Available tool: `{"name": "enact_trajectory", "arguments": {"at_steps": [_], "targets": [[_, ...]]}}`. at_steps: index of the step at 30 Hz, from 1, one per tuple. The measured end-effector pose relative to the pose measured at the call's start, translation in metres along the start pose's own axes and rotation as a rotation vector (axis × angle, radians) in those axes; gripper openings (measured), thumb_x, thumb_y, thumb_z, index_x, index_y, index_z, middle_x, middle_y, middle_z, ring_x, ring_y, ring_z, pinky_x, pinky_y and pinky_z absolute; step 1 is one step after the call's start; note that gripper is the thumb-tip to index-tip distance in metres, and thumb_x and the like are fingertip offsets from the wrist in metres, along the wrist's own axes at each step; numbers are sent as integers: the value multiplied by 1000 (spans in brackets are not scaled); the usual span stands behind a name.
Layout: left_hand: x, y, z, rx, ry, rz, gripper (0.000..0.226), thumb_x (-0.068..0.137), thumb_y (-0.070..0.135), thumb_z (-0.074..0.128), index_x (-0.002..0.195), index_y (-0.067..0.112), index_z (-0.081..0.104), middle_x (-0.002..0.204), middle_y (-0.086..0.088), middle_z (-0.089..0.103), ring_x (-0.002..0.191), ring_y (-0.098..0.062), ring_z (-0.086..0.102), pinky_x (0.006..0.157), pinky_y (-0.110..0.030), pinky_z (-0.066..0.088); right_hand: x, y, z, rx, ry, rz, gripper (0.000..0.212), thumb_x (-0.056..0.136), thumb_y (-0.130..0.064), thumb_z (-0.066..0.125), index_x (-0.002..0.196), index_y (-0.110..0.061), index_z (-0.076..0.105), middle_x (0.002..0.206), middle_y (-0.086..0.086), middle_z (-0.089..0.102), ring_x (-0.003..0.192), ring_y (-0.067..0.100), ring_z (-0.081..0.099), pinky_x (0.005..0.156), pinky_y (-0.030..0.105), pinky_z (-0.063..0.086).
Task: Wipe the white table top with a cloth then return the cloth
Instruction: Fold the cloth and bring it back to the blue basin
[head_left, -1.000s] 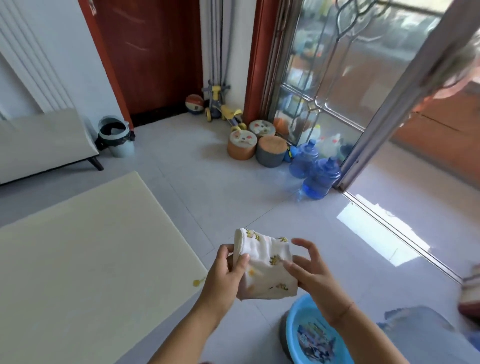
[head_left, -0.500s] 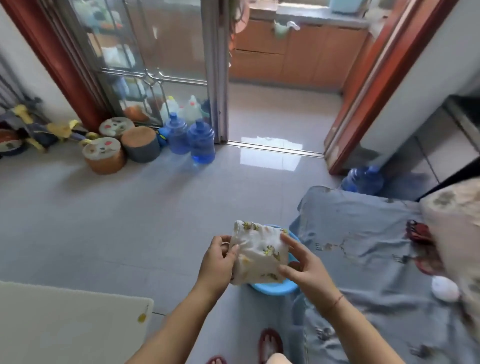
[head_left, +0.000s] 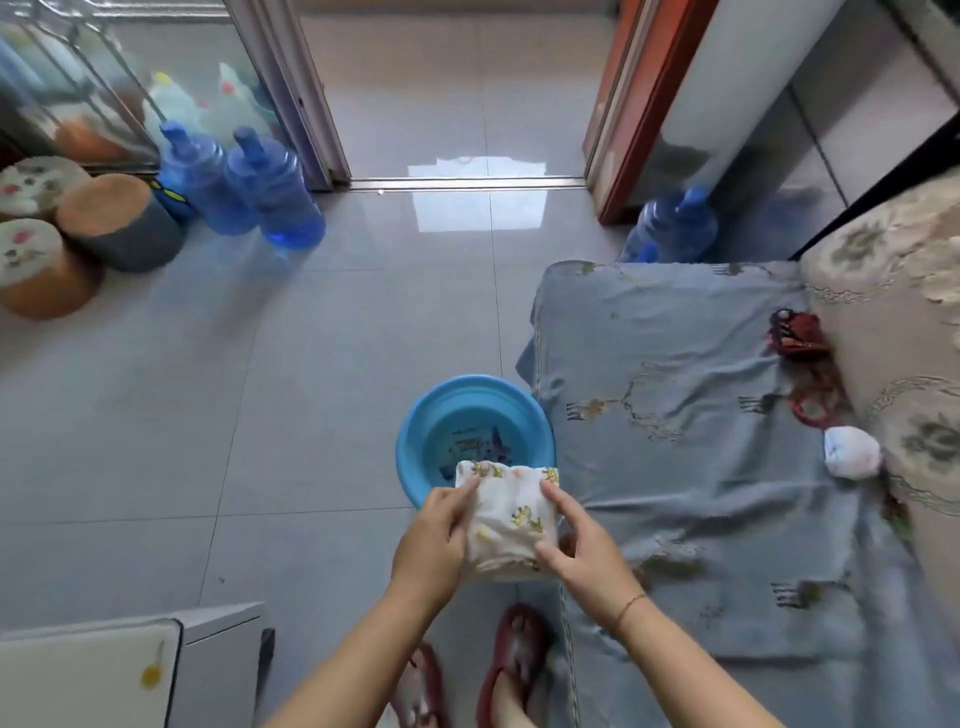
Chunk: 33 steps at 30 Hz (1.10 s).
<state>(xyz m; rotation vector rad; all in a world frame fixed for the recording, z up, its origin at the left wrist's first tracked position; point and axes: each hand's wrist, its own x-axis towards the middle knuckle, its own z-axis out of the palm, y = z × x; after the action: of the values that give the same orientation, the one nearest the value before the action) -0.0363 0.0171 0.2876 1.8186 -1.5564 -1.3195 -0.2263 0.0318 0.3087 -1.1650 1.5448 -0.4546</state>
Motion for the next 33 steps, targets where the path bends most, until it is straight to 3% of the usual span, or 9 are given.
{"name": "enact_trajectory", "arguments": {"at_steps": [4,7,14,18,21,24,27,29,33], "targets": [[33,-64,36,99,-62,-27,56,91,19,60,142,28,40,121,7,49,103,-8,51,88,-25,43,55,65,27,-121,-45,30,72,83,-3,60,145,-24,32,148,-9,34,129,-1,34,104,4,22],[63,-123,62,113,-93,-63,66,85,16,68,143,25,39,124,6,48,103,-6,49,85,-18,39,100,120,57,-194,-78,37,76,82,-2,62,146,-23,28,149,-8,32,130,-3,27,97,-6,12],[122,-245,120,208,-103,-149,75,81,14,72,145,22,36,118,3,48,93,-7,48,74,-13,33,188,230,126,-330,-90,61,80,84,-3,63,149,-28,23,154,-6,27,139,14,31,111,26,28],[140,-279,142,250,-96,-119,77,80,15,73,146,24,34,107,5,43,85,-11,48,69,-18,34,204,263,145,-514,-17,9,81,84,-8,64,149,-28,21,153,-5,29,123,26,51,95,39,46],[142,-289,151,299,-78,-70,77,80,13,72,147,23,34,106,2,43,84,-20,52,70,-27,40,204,277,150,-688,70,-108,81,77,-7,70,147,-20,31,143,2,43,85,35,62,67,41,50],[145,-293,156,380,-56,-8,72,81,11,71,145,16,38,109,-9,48,87,-28,55,72,-37,44,213,282,149,-716,119,-146,76,70,-2,73,140,-12,44,127,12,55,69,38,59,58,42,48],[145,-297,155,596,15,86,64,69,16,82,128,10,58,97,-15,55,83,-35,56,70,-43,45,221,284,150,-751,164,-183,65,62,3,76,124,-8,60,106,17,60,59,37,54,56,40,48],[147,-301,154,739,90,139,58,57,25,89,111,13,69,98,-13,61,86,-36,60,75,-42,41,223,286,151,-793,194,-182,59,55,1,80,111,-10,67,100,19,60,61,36,55,59,39,48],[153,-308,148,789,82,297,52,55,30,90,100,14,71,106,-5,69,110,-32,62,95,-41,27,225,289,147,-869,227,-218,54,46,-4,85,97,-13,70,106,20,62,82,38,61,67,39,47]]}}
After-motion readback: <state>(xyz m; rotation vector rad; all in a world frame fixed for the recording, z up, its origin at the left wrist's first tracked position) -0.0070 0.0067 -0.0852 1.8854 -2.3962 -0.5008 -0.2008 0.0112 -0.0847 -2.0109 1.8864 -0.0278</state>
